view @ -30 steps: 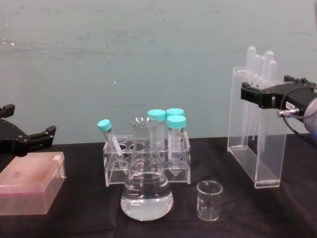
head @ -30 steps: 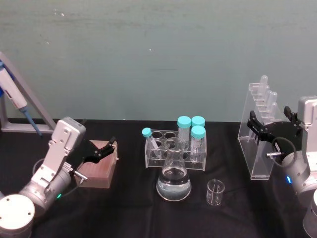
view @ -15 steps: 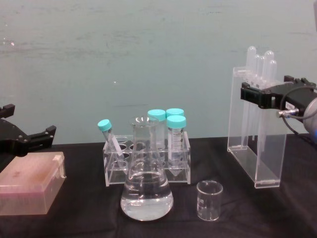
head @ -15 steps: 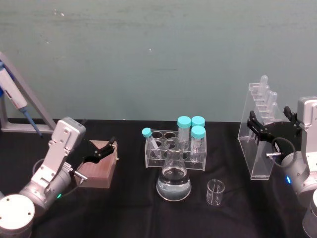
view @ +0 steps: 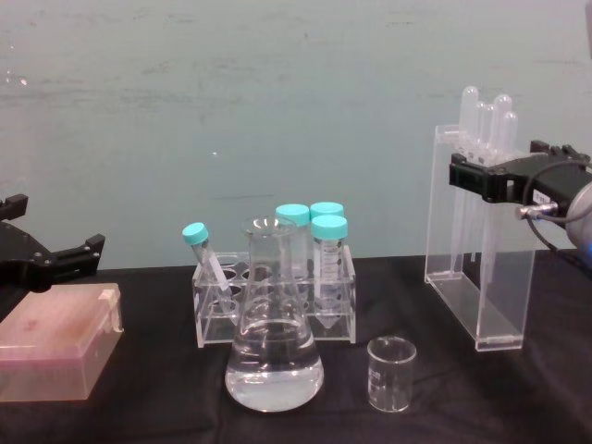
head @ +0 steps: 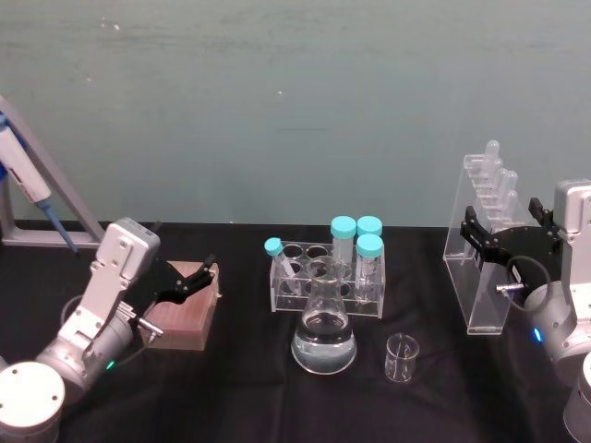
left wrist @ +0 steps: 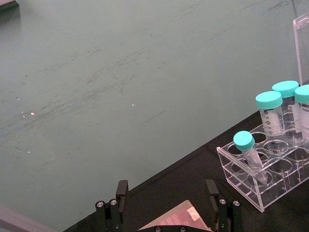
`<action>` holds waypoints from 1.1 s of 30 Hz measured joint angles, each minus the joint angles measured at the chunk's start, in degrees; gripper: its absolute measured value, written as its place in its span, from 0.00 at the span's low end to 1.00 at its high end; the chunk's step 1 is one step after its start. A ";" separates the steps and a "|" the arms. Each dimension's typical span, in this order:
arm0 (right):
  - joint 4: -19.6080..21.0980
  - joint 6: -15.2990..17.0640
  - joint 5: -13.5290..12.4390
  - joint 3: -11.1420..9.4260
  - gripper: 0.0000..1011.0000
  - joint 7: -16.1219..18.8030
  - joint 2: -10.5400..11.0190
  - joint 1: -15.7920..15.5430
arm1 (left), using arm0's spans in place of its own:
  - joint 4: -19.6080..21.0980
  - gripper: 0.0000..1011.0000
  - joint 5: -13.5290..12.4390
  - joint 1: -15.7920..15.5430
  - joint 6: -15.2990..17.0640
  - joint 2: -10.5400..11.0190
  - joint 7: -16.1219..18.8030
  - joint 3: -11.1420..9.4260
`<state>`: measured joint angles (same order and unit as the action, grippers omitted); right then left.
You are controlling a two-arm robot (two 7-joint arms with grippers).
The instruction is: Place the experimental apparatus aside using one hand.
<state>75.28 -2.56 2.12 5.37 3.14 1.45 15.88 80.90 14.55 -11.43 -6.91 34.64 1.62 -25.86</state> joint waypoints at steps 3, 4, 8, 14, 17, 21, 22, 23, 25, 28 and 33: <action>0.01 -0.01 0.00 0.00 0.97 -0.02 0.00 0.00 | 0.00 0.99 0.00 0.00 0.00 0.00 0.00 0.00; 0.02 -0.01 0.01 0.00 0.92 -0.03 -0.01 0.00 | 0.00 0.99 0.00 0.00 0.00 0.00 0.00 0.00; 0.02 -0.01 0.01 0.00 0.83 -0.05 0.00 0.00 | 0.00 0.99 0.00 0.00 0.00 0.01 0.00 0.00; 0.02 -0.02 0.01 0.00 0.66 -0.05 0.00 0.00 | 0.00 0.99 0.00 0.00 0.00 0.00 0.00 0.00; 0.02 -0.01 0.01 0.00 0.59 -0.06 0.00 0.00 | 0.00 0.99 0.00 0.00 0.00 0.00 0.00 0.00; 0.02 -0.01 0.01 0.00 0.59 -0.06 0.00 0.00 | 0.00 0.99 0.00 0.00 0.00 0.00 0.00 0.00; 0.02 -0.01 0.01 0.01 0.59 -0.06 0.00 0.00 | 0.00 0.99 0.00 0.00 0.00 0.00 0.00 0.00; 0.02 -0.01 0.01 0.00 0.59 -0.06 0.00 0.00 | 0.00 0.99 0.00 0.00 0.00 0.00 0.00 0.00; 0.02 -0.01 0.01 0.00 0.59 -0.06 0.00 0.00 | 0.00 0.99 0.00 0.00 0.00 0.00 0.00 0.00; 0.02 -0.01 0.01 0.00 0.59 -0.05 0.00 0.00 | 0.00 0.99 0.00 0.00 0.00 0.00 0.00 0.00; 0.02 -0.02 0.01 0.00 0.59 -0.05 0.00 0.00 | 0.00 0.99 0.00 0.00 0.00 0.00 0.00 0.00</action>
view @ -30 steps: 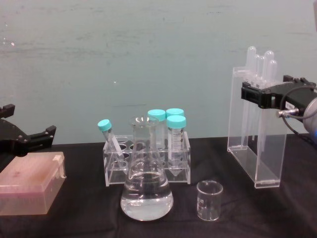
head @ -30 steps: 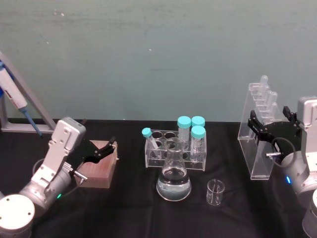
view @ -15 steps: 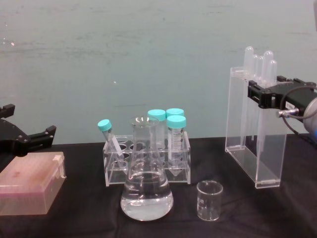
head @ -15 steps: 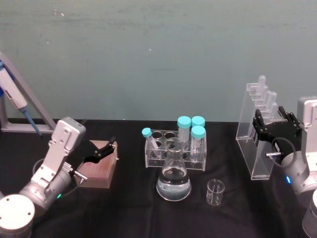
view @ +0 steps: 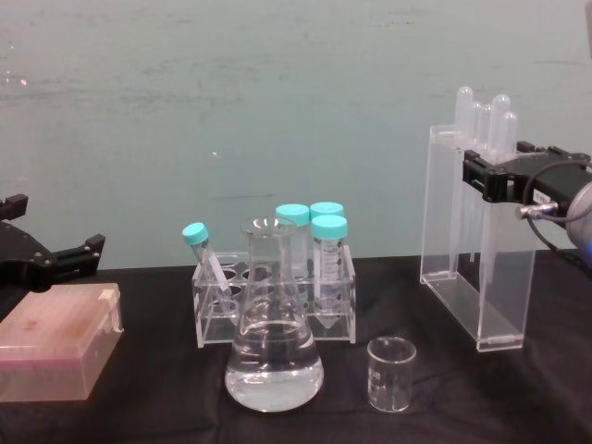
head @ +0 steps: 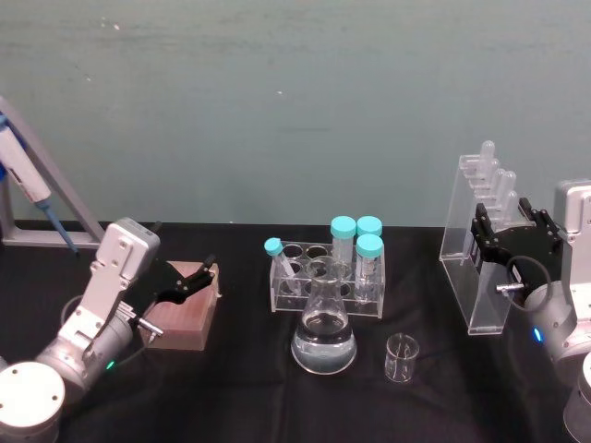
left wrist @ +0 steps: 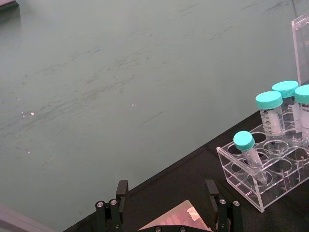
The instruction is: Place the experimental apparatus aside using one hand.
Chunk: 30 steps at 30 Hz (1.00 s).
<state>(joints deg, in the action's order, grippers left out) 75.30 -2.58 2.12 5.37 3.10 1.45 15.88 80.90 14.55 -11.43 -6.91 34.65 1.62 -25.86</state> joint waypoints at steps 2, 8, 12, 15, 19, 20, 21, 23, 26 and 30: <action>0.00 -0.24 0.13 0.04 0.59 -0.05 0.01 0.00 | 0.00 0.99 0.00 0.00 0.00 0.00 0.00 0.00; -0.19 -1.06 0.41 -0.01 0.59 -0.25 0.01 0.03 | 0.00 0.99 0.00 0.00 0.00 0.00 0.00 0.00; -0.33 -1.44 0.53 -0.16 0.59 -0.45 -0.03 0.10 | 0.00 0.99 0.00 0.00 0.00 0.00 0.00 0.00; -0.38 -1.66 0.63 -0.34 0.59 -0.62 -0.05 0.12 | 0.00 0.99 0.00 0.00 0.00 0.00 0.00 0.00; -0.46 -1.87 0.74 -0.59 0.59 -0.79 -0.08 0.24 | 0.00 0.99 0.00 0.00 0.00 0.00 0.00 0.00; -0.46 -1.92 0.75 -0.65 0.59 -0.82 -0.08 0.25 | 0.00 0.99 0.00 0.00 0.00 0.00 0.00 0.00; -0.47 -2.00 0.77 -0.76 0.59 -0.87 -0.09 0.27 | 0.00 0.99 -0.01 0.00 0.00 0.00 0.00 0.00; -0.47 -2.10 0.78 -0.87 0.59 -0.91 -0.09 0.27 | 0.00 0.99 0.00 0.00 0.00 0.00 0.00 0.00; -0.47 -2.21 0.82 -1.12 0.59 -1.02 -0.08 0.28 | 0.00 0.99 0.00 0.00 0.00 0.00 0.00 0.00; -0.39 -2.43 0.95 -1.51 0.59 -1.16 -0.01 0.28 | 0.00 0.99 0.00 0.00 0.00 0.00 0.00 0.00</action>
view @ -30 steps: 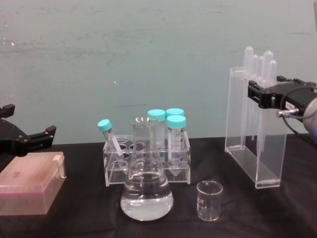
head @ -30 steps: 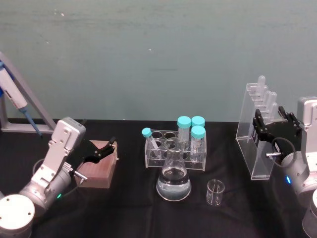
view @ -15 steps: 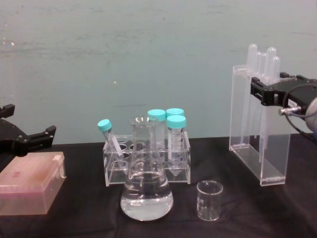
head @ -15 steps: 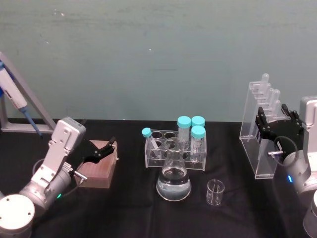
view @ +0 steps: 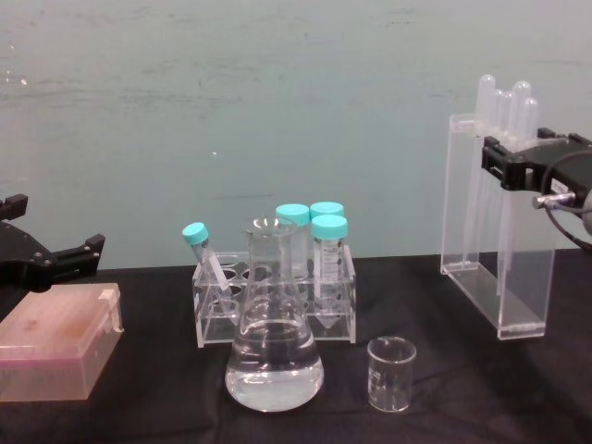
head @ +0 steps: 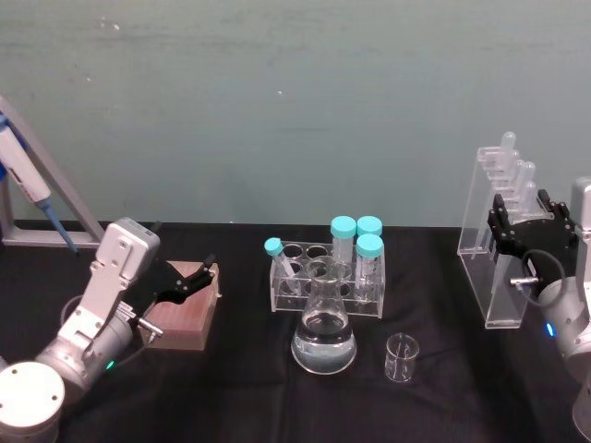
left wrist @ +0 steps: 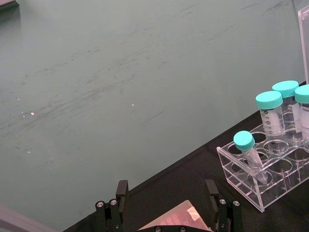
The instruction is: Place the experimental apparatus aside using one hand.
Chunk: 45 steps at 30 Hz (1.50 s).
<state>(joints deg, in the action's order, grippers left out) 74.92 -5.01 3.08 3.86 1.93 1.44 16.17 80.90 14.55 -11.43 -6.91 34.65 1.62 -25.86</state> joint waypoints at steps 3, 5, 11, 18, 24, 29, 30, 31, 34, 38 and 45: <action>0.18 -0.16 0.10 -0.22 0.59 -0.09 0.12 -0.04 | 0.00 0.99 0.00 0.00 0.00 0.00 0.00 0.00; 0.29 -0.29 0.18 -0.48 0.59 -0.18 0.26 -0.13 | 0.00 0.99 -0.01 0.00 0.00 0.00 0.00 0.00; 0.82 -0.64 0.25 -1.25 0.59 -0.19 0.77 -0.52 | 0.00 0.99 0.00 0.00 0.00 0.00 0.00 0.00; 1.55 -0.93 -0.01 -2.14 0.59 0.38 1.63 -1.09 | 0.00 0.99 0.00 0.00 0.00 0.00 0.00 0.00; 2.22 -1.22 -0.60 -2.99 0.59 1.36 2.67 -1.71 | 0.00 0.99 0.00 0.00 0.00 0.00 0.00 0.00; 2.73 -1.50 -1.39 -3.93 0.59 2.31 3.81 -2.22 | 0.00 0.99 0.00 0.00 0.00 0.00 0.00 0.00; 2.81 -1.52 -1.51 -4.06 0.59 2.45 3.97 -2.28 | 0.00 0.99 0.00 0.00 0.00 0.00 0.00 0.00; 2.81 -1.52 -1.51 -4.06 0.59 2.45 3.97 -2.28 | 0.00 0.99 0.00 0.00 0.00 0.00 0.00 0.00; 3.07 -1.77 -1.99 -4.66 0.59 3.09 4.81 -2.57 | 0.00 0.99 -0.01 0.00 0.00 0.00 0.00 0.00; 3.08 -2.23 -2.43 -5.29 0.59 3.71 5.77 -2.73 | 0.00 0.99 0.00 0.00 0.00 0.00 0.00 0.00; 2.96 -2.66 -3.23 -6.07 0.59 4.62 6.91 -2.89 | 0.00 0.99 0.00 0.00 0.00 0.00 0.00 0.00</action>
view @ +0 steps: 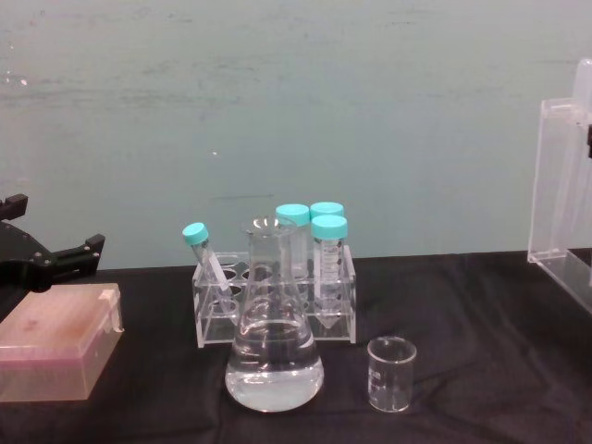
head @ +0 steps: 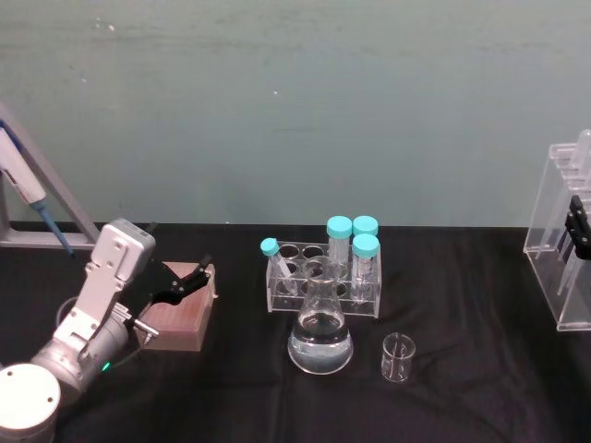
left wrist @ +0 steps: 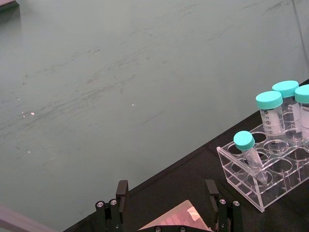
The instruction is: Place the experimental apparatus aside using one hand.
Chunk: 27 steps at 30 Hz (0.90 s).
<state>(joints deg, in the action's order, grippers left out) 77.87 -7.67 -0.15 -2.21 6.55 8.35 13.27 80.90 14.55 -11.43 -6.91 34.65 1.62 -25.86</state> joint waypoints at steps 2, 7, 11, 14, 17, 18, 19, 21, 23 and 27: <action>-0.20 -0.21 -0.38 -0.32 0.59 0.33 0.38 -0.02 | 0.00 0.99 0.00 0.00 0.00 0.00 0.00 0.00; -0.76 -0.53 -1.04 -0.88 0.59 0.79 0.96 0.06 | 0.00 0.99 0.00 0.00 0.00 0.00 0.00 0.00; -1.43 -0.89 -1.55 -1.39 0.59 1.06 1.43 0.33 | 0.00 0.99 0.00 0.00 0.00 0.00 0.00 0.00; -2.04 -1.16 -1.86 -1.69 0.59 1.23 1.72 0.64 | 0.00 0.99 0.00 0.00 0.00 0.00 0.00 0.00; -2.39 -1.30 -2.04 -1.85 0.59 1.36 1.92 0.83 | 0.00 0.99 0.00 0.00 0.00 0.00 0.00 0.00; -2.46 -1.34 -2.08 -1.89 0.59 1.40 1.97 0.87 | 0.00 0.99 0.00 0.00 0.00 0.00 0.00 0.00; -2.80 -1.50 -2.29 -2.06 0.59 1.53 2.15 1.05 | 0.00 0.99 0.00 0.00 0.00 0.00 0.00 0.00; -3.00 -1.59 -2.40 -2.16 0.59 1.62 2.26 1.16 | 0.00 0.99 0.00 0.00 0.00 0.00 0.00 0.00; -3.21 -1.65 -2.53 -2.27 0.59 1.71 2.37 1.31 | 0.00 0.99 0.00 0.00 0.00 0.00 0.00 0.00; -4.01 -1.85 -2.94 -2.55 0.59 2.11 2.75 1.78 | 0.00 0.99 0.00 0.00 0.00 0.00 0.00 0.00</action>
<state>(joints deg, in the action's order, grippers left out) 73.86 -9.51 -3.09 -4.76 8.65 11.09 15.05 80.90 14.55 -11.43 -6.91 34.65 1.62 -25.86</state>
